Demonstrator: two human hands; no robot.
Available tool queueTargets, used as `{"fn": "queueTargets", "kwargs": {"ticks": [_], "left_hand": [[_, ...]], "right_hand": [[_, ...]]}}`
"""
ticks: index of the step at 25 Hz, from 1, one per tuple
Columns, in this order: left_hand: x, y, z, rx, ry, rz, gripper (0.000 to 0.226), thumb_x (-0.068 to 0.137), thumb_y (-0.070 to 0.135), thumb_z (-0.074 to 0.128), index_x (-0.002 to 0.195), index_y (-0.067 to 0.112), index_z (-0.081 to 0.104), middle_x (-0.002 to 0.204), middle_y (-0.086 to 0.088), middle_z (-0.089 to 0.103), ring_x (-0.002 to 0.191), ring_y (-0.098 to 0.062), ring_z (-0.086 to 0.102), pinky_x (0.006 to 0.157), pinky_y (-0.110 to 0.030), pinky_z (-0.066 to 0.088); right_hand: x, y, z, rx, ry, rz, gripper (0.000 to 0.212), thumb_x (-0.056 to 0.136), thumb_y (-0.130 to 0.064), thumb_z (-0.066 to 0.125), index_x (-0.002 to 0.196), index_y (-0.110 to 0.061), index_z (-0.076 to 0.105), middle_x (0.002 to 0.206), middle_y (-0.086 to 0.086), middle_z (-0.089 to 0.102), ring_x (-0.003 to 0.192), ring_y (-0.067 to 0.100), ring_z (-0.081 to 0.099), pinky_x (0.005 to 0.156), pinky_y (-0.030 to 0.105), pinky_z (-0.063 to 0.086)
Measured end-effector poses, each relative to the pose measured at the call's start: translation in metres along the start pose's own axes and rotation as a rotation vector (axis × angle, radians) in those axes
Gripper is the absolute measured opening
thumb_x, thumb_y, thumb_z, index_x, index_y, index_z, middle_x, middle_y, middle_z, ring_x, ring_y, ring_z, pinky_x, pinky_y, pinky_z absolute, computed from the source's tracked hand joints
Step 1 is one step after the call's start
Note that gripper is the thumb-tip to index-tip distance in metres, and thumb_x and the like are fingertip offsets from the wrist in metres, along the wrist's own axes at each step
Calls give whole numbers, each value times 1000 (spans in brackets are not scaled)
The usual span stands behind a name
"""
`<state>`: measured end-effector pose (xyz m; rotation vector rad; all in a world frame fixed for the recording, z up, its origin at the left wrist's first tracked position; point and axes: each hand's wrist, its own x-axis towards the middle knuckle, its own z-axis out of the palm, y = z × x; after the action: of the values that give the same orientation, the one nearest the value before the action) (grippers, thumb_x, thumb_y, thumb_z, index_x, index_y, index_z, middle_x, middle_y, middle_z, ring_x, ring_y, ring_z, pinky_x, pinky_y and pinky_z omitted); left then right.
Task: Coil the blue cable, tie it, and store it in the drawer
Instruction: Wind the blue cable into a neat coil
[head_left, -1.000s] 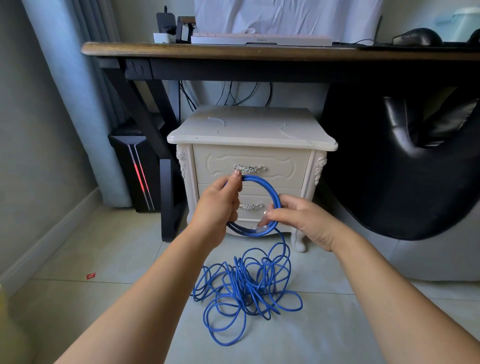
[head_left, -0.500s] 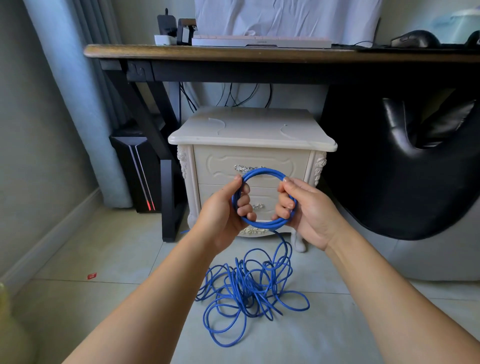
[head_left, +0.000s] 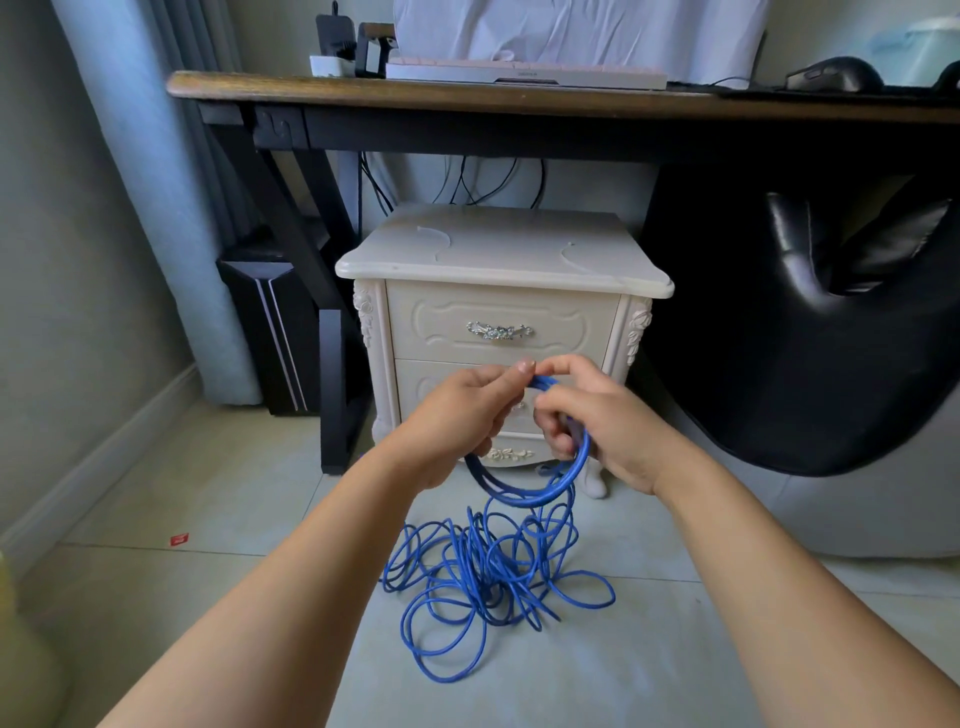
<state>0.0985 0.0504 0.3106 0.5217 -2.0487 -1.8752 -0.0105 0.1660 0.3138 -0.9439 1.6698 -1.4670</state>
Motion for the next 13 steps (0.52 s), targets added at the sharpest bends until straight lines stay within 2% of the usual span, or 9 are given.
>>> {"fn": "queueTargets", "kwargs": {"ticks": [1, 3, 4, 6, 9, 11, 13], "left_hand": [[1, 1, 1, -75, 35, 9, 42, 101, 39, 47, 63, 22, 44, 51, 11, 27, 42, -5, 20, 39, -17, 20], [3, 2, 2, -185, 94, 7, 42, 101, 38, 47, 63, 22, 39, 51, 10, 24, 42, -6, 17, 39, -19, 17], [4, 1, 2, -222, 116, 1, 43, 101, 38, 47, 63, 22, 38, 51, 10, 23, 43, -7, 17, 39, -19, 16], [5, -2, 1, -269, 147, -19, 42, 101, 39, 48, 64, 21, 37, 50, 10, 22, 42, -7, 16, 39, -19, 15], [5, -1, 2, -276, 162, -32, 42, 101, 39, 48, 64, 21, 38, 50, 10, 23, 42, -7, 16, 39, -19, 15], [7, 0, 3, -215, 186, -25, 43, 101, 41, 49, 64, 20, 39, 49, 11, 25, 42, -8, 18, 40, -20, 16], [7, 0, 3, -112, 238, -9, 43, 99, 45, 50, 65, 19, 43, 50, 9, 26, 45, -11, 19, 44, -24, 17]], "right_hand": [[-1, -1, -4, 148, -16, -10, 26, 94, -6, 52, 120, -3, 49, 59, 4, 54, 51, 17, 50, 56, 30, 47], [-1, 3, -10, 290, -72, 16, 32, 86, -14, 59, 113, 3, 55, 68, 12, 63, 69, 26, 65, 75, 38, 56], [-1, 6, -12, 298, -95, 53, 32, 82, -19, 60, 107, 2, 59, 73, 15, 67, 79, 31, 68, 85, 42, 54], [-2, 14, -15, 257, -115, 112, 29, 77, -24, 63, 97, -3, 62, 80, 17, 69, 88, 33, 68, 91, 41, 53], [0, 14, -20, 228, -25, 74, 26, 74, -26, 64, 89, -6, 64, 73, 9, 65, 72, 24, 64, 86, 38, 53], [1, 10, -23, 285, 37, 13, 21, 73, -23, 66, 86, -7, 64, 67, 3, 58, 60, 16, 52, 67, 33, 48], [1, 10, -20, 297, 58, -22, 18, 75, -16, 69, 90, -7, 63, 66, -1, 58, 59, 14, 46, 58, 29, 38]]}}
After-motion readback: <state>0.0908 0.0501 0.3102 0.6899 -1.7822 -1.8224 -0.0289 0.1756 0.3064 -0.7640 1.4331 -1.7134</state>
